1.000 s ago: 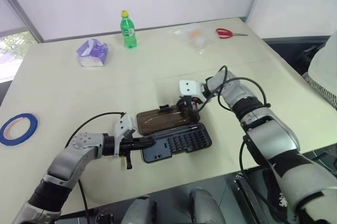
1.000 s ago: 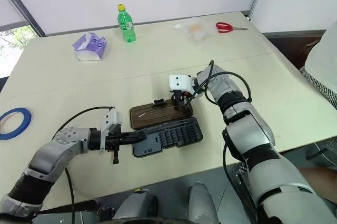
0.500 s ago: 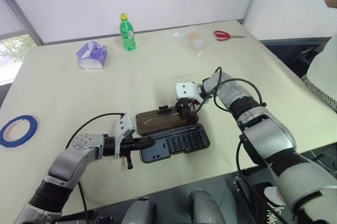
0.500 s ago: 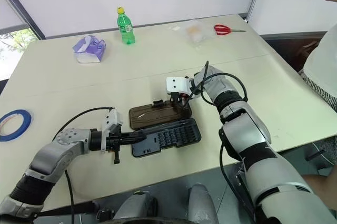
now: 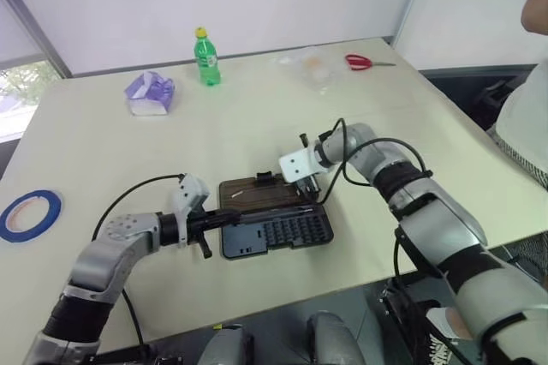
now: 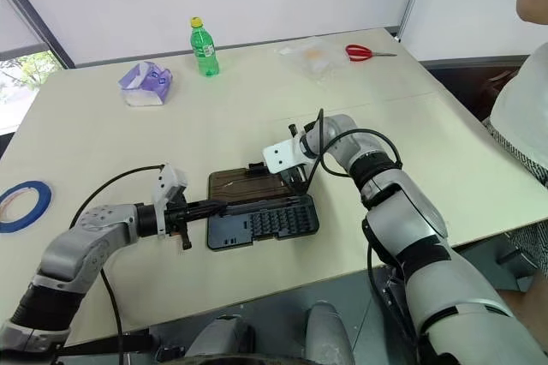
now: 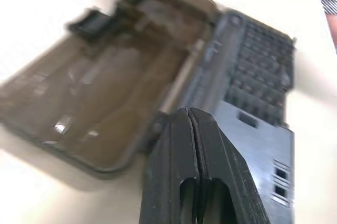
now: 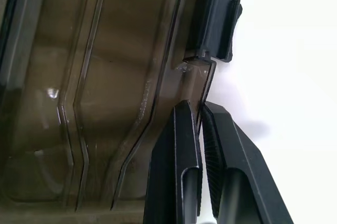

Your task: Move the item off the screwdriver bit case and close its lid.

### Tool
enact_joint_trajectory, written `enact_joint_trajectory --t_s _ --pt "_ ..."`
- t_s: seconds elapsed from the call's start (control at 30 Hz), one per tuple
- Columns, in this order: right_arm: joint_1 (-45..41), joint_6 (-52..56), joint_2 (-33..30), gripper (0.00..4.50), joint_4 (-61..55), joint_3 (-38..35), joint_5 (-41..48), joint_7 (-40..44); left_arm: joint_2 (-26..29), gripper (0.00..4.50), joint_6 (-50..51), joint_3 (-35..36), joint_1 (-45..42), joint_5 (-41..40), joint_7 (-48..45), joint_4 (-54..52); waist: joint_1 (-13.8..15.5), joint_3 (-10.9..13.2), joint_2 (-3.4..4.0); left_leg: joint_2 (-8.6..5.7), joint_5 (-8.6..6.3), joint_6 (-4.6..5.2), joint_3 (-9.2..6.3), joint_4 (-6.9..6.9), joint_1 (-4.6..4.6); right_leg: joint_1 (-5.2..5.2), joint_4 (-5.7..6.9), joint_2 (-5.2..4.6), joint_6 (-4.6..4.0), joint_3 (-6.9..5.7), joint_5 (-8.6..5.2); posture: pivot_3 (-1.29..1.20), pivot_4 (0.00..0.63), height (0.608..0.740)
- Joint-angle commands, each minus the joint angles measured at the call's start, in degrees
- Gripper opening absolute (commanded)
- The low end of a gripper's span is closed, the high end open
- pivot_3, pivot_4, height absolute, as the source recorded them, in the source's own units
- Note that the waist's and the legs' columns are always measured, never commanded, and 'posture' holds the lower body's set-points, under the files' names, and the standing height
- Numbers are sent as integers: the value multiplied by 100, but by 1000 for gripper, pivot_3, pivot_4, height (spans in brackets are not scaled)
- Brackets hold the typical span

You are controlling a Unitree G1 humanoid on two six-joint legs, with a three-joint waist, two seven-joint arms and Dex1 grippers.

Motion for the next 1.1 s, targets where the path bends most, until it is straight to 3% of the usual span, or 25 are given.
enact_joint_trajectory --t_s 0.03,0.17,0.43,0.87,1.1 --pt "457 178 -222 132 -584 280 -401 36 -36 0 0 107 -127 -54 2 -46 12 2 3 0 0 0 0 -1 -4 -2 -2 0 0 0 0 0 150 740" --pt "989 656 -435 132 -1920 75 -260 79 -100 0 -51 54 -268 4 -11 121 28 3 3 0 6 -11 -5 -3 -37 -32 -4 0 0 -2 0 0 150 740" --pt "1870 1667 -786 132 -4318 -284 -269 206 -181 0 -2 172 -365 -83 14 230 23 4 2 -5 16 -38 -7 1 -201 -202 0 -4 2 -1 2 0 150 740" --pt "1957 2080 -1001 132 -5184 -484 -527 -63 -530 0 395 1474 -1167 -821 784 842 54 17 -6 -7 16 -39 -3 7 -201 -198 -3 -5 2 -2 2 0 150 740" --pt "1913 2344 -1119 132 -5531 -707 -438 -48 -481 0 123 1266 -1179 -437 748 1265 58 21 -6 -8 17 -40 -2 9 -201 -198 -3 -5 2 -2 2 0 150 740"
